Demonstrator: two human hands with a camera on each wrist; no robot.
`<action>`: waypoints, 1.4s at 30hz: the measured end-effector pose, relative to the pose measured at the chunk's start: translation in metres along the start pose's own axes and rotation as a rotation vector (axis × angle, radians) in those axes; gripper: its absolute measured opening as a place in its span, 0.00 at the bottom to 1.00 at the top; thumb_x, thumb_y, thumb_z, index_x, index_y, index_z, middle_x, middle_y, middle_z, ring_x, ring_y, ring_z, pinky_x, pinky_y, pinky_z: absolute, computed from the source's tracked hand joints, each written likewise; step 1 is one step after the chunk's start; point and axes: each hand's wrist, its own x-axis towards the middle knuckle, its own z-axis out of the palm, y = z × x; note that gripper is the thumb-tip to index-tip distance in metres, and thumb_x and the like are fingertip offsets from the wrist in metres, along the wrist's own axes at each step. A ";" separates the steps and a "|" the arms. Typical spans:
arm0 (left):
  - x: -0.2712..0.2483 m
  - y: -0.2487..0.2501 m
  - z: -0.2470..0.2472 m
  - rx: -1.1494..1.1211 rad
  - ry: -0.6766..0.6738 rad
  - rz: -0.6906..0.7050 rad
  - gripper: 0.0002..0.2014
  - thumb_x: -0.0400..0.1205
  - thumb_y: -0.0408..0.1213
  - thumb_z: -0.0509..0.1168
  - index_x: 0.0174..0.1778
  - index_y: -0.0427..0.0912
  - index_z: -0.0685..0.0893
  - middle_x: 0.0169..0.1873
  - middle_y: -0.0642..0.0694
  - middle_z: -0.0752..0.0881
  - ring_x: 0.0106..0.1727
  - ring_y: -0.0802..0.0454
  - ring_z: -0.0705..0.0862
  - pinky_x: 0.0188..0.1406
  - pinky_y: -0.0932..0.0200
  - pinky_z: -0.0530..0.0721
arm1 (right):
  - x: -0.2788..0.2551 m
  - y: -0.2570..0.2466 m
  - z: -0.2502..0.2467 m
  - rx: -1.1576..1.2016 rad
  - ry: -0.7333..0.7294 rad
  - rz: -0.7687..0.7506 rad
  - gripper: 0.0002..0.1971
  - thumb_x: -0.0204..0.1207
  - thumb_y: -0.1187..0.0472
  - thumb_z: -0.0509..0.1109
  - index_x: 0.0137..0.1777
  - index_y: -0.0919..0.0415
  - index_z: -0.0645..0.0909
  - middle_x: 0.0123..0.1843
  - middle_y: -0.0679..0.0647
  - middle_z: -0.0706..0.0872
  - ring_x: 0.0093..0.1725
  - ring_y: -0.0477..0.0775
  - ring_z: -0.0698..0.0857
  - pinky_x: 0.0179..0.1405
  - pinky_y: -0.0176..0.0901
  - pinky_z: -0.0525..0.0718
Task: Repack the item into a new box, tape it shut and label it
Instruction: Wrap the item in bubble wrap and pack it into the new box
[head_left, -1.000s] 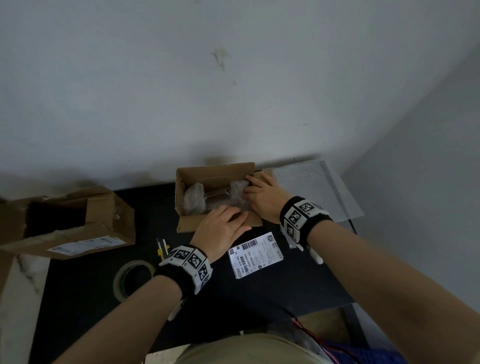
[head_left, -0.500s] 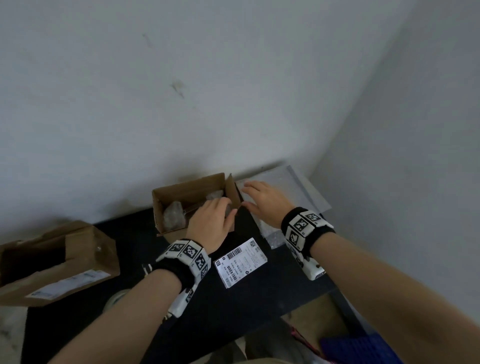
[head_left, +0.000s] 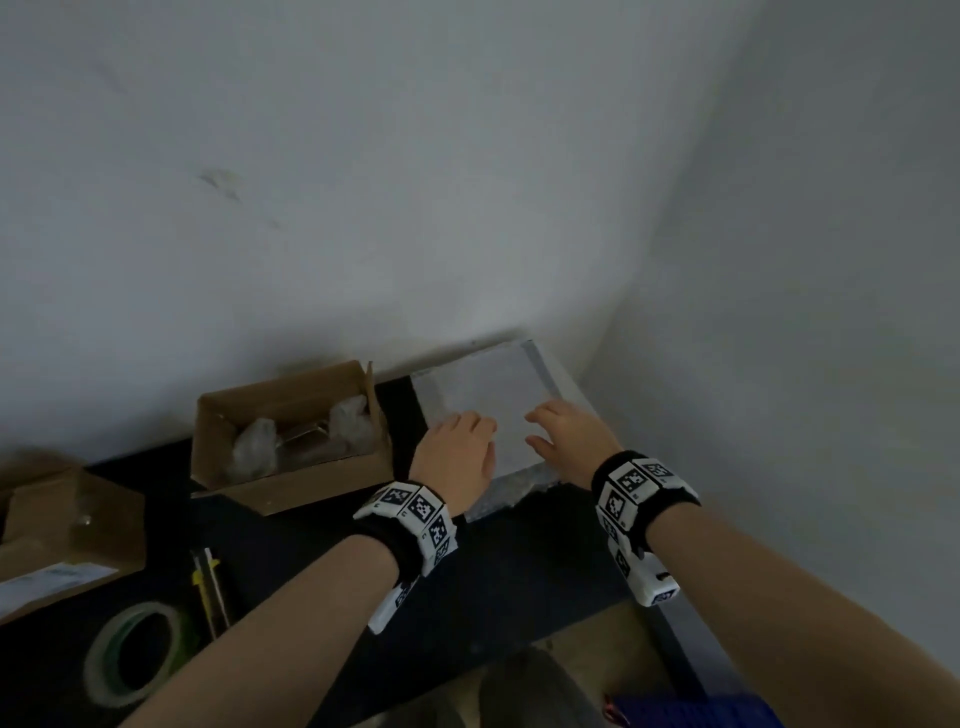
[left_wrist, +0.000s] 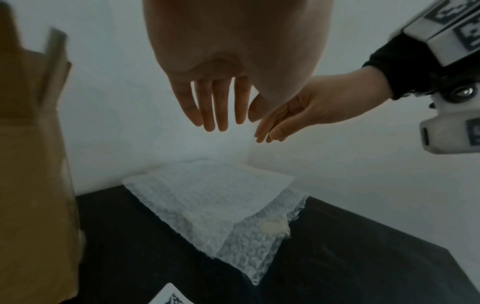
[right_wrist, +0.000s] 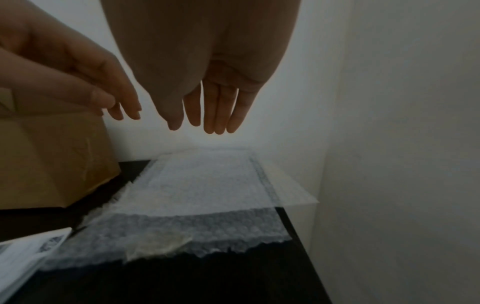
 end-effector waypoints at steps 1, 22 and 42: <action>0.006 0.000 0.008 -0.002 -0.041 -0.026 0.16 0.85 0.39 0.54 0.67 0.42 0.75 0.62 0.43 0.79 0.61 0.45 0.77 0.59 0.52 0.73 | 0.001 0.010 0.003 0.010 -0.025 0.003 0.20 0.83 0.55 0.60 0.73 0.61 0.71 0.73 0.56 0.74 0.70 0.57 0.75 0.68 0.48 0.73; 0.054 -0.016 0.071 -0.422 -0.043 -0.718 0.21 0.82 0.33 0.62 0.70 0.37 0.68 0.57 0.35 0.81 0.58 0.36 0.80 0.58 0.44 0.79 | 0.039 0.087 0.053 0.178 -0.176 0.011 0.27 0.78 0.56 0.68 0.76 0.58 0.68 0.78 0.58 0.64 0.74 0.60 0.69 0.73 0.49 0.68; 0.047 -0.002 -0.007 -0.930 0.307 -0.654 0.03 0.78 0.23 0.67 0.45 0.31 0.85 0.39 0.43 0.85 0.42 0.56 0.84 0.49 0.65 0.80 | 0.038 0.051 0.004 0.357 0.052 0.158 0.31 0.77 0.55 0.70 0.77 0.62 0.64 0.74 0.59 0.70 0.71 0.59 0.73 0.71 0.51 0.72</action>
